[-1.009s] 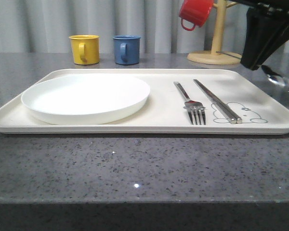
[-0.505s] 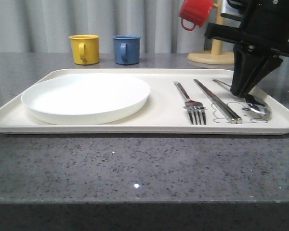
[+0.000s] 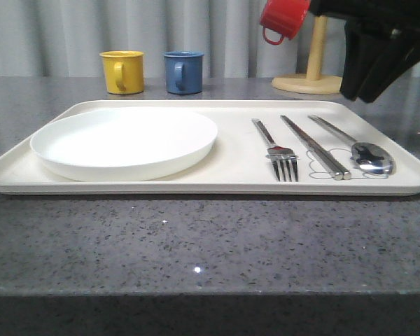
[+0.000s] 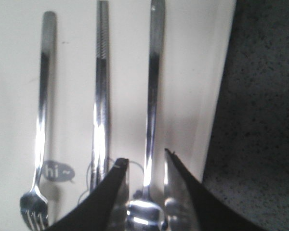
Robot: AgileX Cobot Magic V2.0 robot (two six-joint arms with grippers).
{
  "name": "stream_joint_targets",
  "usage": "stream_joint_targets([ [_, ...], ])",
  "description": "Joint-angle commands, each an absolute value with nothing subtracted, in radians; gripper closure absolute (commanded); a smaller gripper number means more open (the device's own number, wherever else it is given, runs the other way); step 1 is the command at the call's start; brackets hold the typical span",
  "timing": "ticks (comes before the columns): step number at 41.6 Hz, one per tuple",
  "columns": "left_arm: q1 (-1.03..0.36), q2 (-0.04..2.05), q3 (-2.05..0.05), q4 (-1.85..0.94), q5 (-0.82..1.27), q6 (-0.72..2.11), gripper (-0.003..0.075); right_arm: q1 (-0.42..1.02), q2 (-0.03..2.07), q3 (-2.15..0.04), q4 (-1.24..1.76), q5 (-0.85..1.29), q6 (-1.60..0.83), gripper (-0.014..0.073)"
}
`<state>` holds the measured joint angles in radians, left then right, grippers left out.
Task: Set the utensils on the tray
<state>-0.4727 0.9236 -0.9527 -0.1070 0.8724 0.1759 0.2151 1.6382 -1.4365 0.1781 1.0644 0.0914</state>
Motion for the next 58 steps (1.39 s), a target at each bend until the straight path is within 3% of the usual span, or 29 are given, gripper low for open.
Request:
stream_joint_targets([
  [1,-0.48,0.914,-0.978,-0.119,0.81,0.172,0.0406,0.268,1.51,-1.439,0.15,1.074,0.0,0.0369],
  [15,-0.48,0.914,-0.978,-0.119,0.81,0.172,0.0406,0.482,1.193,-1.27,0.117,1.117,-0.061,0.0369],
  [37,-0.48,0.914,-0.978,-0.119,0.81,0.172,0.0406,0.487,0.768,-1.08,0.116,1.113,-0.061,0.0369],
  [58,-0.48,0.914,-0.978,-0.119,0.81,0.172,0.0406,0.487,0.664,-1.035,0.115,1.108,-0.061,0.0369],
])
